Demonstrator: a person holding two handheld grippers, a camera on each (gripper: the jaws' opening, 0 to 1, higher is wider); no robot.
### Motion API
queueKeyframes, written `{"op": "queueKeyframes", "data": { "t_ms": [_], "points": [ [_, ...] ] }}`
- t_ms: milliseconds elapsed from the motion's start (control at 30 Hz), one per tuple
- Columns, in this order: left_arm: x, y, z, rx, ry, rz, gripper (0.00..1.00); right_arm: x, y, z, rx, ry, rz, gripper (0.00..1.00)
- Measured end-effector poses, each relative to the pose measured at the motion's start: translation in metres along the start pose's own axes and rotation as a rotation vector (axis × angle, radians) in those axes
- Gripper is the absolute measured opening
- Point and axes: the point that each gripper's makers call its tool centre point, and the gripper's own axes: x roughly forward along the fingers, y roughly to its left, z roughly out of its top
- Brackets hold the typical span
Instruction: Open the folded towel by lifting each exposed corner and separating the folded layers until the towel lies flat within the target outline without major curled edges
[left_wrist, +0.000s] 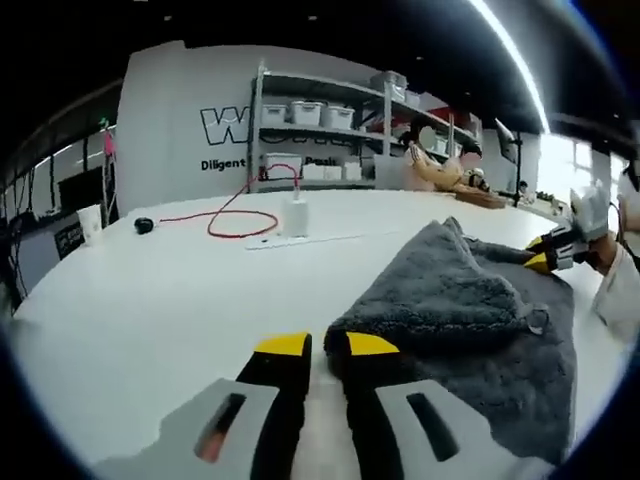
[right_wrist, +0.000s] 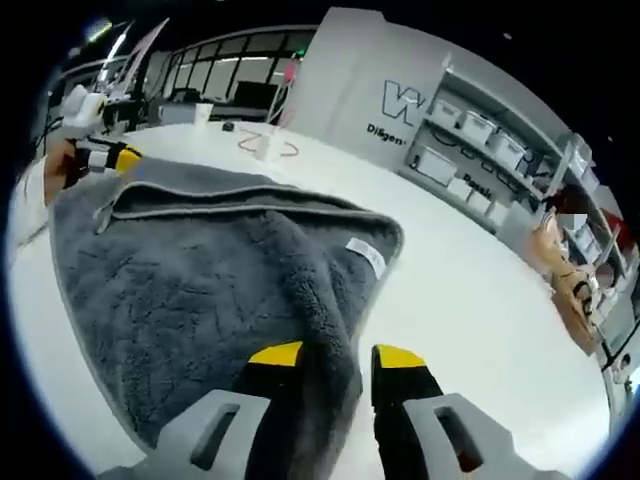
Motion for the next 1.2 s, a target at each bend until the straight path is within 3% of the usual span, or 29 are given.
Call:
{"op": "queueKeyframes", "data": {
  "t_ms": [100, 133, 167, 300, 400, 500, 567, 633, 667, 800, 1033, 1200],
  "points": [
    [-0.006, -0.009, 0.014, -0.020, -0.061, -0.064, 0.39, -0.005, -0.007, -0.001, 0.033, 0.008, -0.025, 0.42],
    [-0.007, -0.017, 0.018, -0.012, -0.066, -0.114, 0.47, -0.005, -0.008, -0.001, 0.042, 0.008, -0.027, 0.47],
    [-0.008, -0.019, 0.018, -0.006, -0.067, -0.122, 0.52, -0.007, -0.009, -0.002, 0.064, 0.005, -0.029, 0.51],
    [-0.008, -0.047, 0.013, 0.168, -0.003, -0.205, 0.69, -0.012, -0.012, -0.005, 0.213, -0.017, -0.002, 0.69],
    [-0.006, -0.058, 0.004, 0.352, 0.056, -0.197, 0.76, -0.015, -0.009, 0.000, 0.274, -0.056, 0.040, 0.87],
    [-0.007, -0.076, 0.002, 0.369, 0.052, -0.252, 0.79, -0.017, -0.007, 0.001, 0.259, -0.050, 0.043, 0.96],
    [-0.006, -0.089, 0.002, 0.432, 0.047, -0.279, 0.76, -0.018, 0.000, -0.002, 0.248, -0.029, 0.064, 0.99],
    [-0.006, -0.098, -0.004, 0.463, 0.069, -0.305, 0.69, -0.017, 0.002, -0.001, 0.249, -0.032, 0.075, 0.99],
    [-0.004, -0.106, -0.011, 0.519, 0.090, -0.326, 0.66, -0.017, 0.003, 0.000, 0.249, -0.034, 0.080, 0.99],
    [0.003, -0.113, -0.023, 0.680, 0.128, -0.292, 0.54, -0.017, 0.006, 0.002, 0.255, -0.035, 0.092, 0.99],
    [0.008, -0.126, -0.026, 0.715, 0.102, -0.298, 0.11, -0.016, 0.008, 0.001, 0.263, -0.030, 0.101, 0.97],
    [0.008, -0.129, -0.030, 0.730, 0.112, -0.308, 0.04, -0.016, 0.007, 0.001, 0.271, -0.032, 0.103, 0.95]
  ]
}}
